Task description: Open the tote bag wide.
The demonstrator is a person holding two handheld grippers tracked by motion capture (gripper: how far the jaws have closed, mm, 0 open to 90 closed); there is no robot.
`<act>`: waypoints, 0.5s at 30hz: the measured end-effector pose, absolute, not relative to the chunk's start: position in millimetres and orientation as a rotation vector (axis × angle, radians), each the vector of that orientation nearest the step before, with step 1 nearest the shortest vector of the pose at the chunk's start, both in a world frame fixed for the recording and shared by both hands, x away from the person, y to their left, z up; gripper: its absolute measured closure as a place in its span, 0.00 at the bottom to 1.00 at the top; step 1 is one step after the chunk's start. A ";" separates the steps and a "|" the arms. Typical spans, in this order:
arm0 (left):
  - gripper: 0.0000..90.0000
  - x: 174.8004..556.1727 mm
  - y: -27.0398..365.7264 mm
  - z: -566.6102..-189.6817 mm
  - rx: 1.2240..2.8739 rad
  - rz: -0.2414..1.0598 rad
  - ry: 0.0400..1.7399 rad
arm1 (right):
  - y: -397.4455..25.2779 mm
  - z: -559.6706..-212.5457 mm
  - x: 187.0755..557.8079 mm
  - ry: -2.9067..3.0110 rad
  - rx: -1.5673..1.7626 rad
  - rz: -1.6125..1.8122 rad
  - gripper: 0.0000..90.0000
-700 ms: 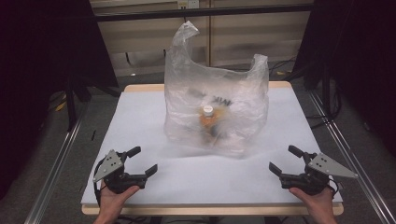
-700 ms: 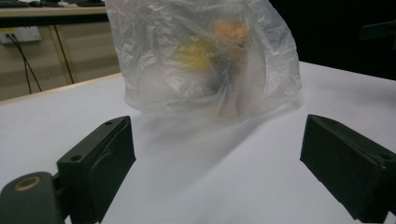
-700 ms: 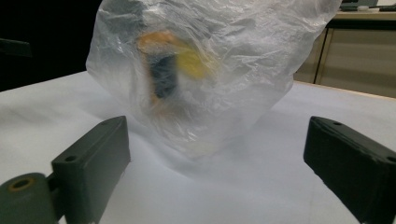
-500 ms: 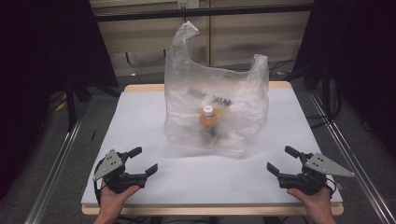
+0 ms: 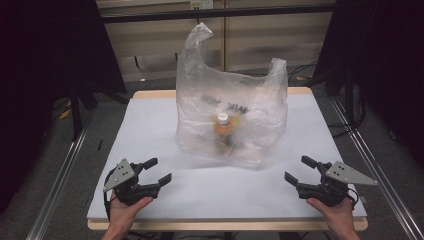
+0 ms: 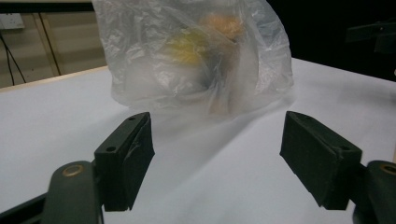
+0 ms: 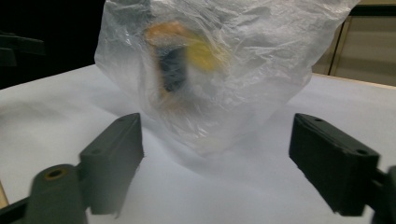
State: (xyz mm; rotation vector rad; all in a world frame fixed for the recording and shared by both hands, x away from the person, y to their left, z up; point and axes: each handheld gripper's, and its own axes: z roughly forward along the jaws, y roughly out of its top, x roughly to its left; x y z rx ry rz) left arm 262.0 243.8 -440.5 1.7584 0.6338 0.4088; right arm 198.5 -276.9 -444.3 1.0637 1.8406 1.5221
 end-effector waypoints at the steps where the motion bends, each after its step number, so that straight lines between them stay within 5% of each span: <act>1: 0.32 263.6 243.8 -440.1 1.747 0.368 0.636 | -276.6 -444.0 199.0 1.845 1.054 1.523 0.28; 15: 0.64 284.6 238.9 -426.0 1.809 0.377 0.637 | -267.8 -440.2 212.2 1.950 0.972 1.554 0.86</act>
